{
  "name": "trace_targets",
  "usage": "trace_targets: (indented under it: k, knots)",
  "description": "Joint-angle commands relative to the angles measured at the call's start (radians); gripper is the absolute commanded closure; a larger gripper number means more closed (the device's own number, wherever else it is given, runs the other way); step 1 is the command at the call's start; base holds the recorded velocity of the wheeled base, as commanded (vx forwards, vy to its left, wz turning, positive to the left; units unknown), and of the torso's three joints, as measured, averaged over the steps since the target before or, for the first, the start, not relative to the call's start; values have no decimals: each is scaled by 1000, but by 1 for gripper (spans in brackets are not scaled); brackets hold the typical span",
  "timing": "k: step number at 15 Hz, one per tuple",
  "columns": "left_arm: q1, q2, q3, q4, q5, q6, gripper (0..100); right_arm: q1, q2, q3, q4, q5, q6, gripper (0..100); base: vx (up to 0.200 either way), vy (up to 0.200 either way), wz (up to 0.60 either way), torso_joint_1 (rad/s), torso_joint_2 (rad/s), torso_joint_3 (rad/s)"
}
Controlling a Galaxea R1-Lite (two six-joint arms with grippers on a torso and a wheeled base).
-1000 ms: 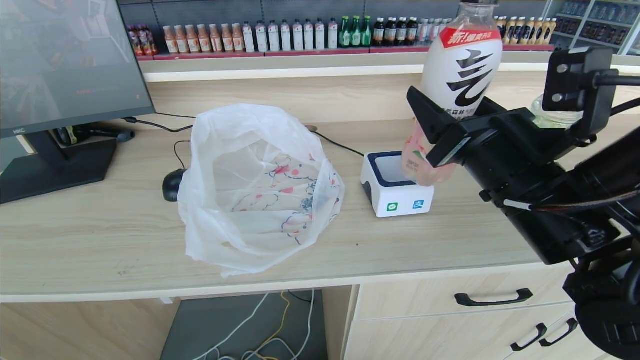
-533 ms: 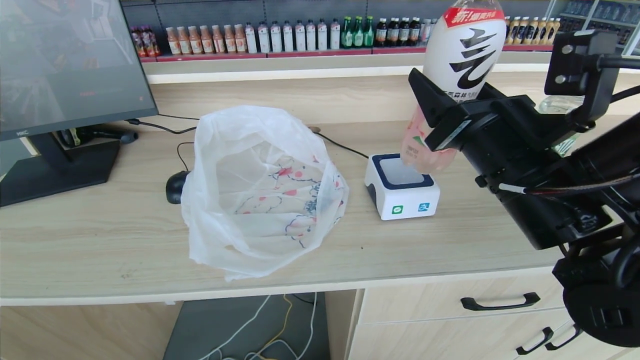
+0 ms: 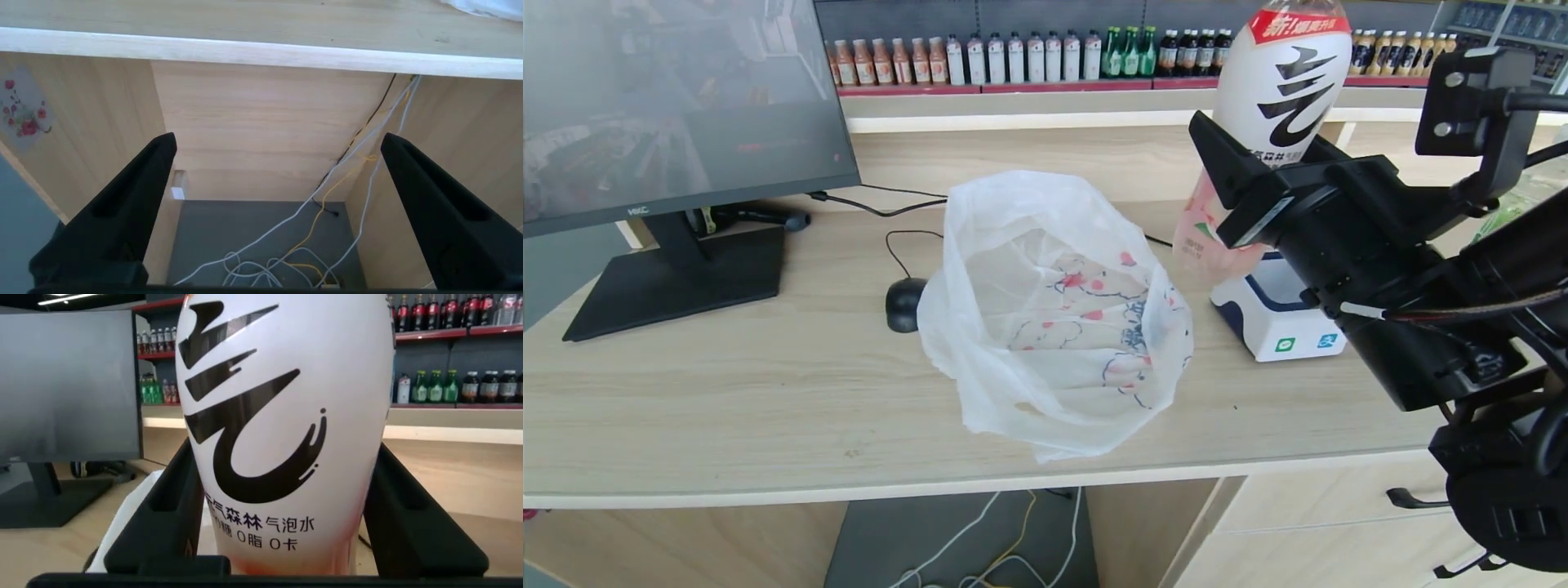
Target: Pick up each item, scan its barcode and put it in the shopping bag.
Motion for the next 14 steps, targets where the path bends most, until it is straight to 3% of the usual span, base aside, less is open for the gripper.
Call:
trace_targets:
  k: [1, 6, 14]
  knots:
    - [1, 0, 0, -1, 0, 1, 0, 2, 2, 0, 0, 0, 0, 100, 0, 200, 0, -2, 2, 2]
    - [1, 0, 0, -1, 0, 1, 0, 27, 18, -1, 1, -2, -3, 100, 0, 200, 0, 4, 2, 3]
    - [1, 0, 0, -1, 0, 2, 0, 36, 24, 45, 26, -2, -3, 100, 0, 0, 0, 0, 0, 0]
